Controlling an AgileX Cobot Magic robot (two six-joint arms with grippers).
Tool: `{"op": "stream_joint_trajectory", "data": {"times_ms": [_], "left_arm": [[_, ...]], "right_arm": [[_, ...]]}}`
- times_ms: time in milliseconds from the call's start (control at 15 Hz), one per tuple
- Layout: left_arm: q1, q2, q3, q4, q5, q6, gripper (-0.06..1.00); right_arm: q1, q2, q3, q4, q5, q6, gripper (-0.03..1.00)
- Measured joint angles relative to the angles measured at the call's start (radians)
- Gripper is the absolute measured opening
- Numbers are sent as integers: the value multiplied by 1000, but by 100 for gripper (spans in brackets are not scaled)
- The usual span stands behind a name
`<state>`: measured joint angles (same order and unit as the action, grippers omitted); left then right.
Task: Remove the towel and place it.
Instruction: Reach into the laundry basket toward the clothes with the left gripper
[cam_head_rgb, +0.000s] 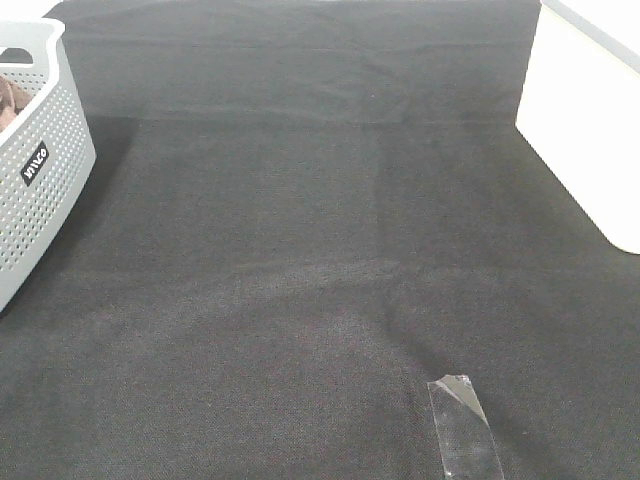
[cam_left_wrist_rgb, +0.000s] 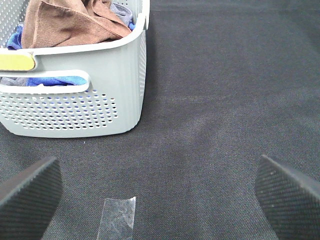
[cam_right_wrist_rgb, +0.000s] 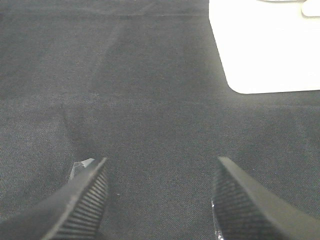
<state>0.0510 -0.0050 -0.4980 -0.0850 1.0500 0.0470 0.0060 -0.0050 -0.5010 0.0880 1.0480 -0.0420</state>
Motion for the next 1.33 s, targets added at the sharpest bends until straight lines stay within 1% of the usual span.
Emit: {"op": "stream_joint_trajectory", "data": {"times_ms": [800,1067,1333], "left_arm": [[0,0,0,1,0,0,99],[0,0,0,49,0,-34,99],[0,0,0,49,0,-34,99]], "right_arm": [[0,0,0,0,0,0,56],[0,0,0,0,0,0,56],[0,0,0,0,0,0,56]]}}
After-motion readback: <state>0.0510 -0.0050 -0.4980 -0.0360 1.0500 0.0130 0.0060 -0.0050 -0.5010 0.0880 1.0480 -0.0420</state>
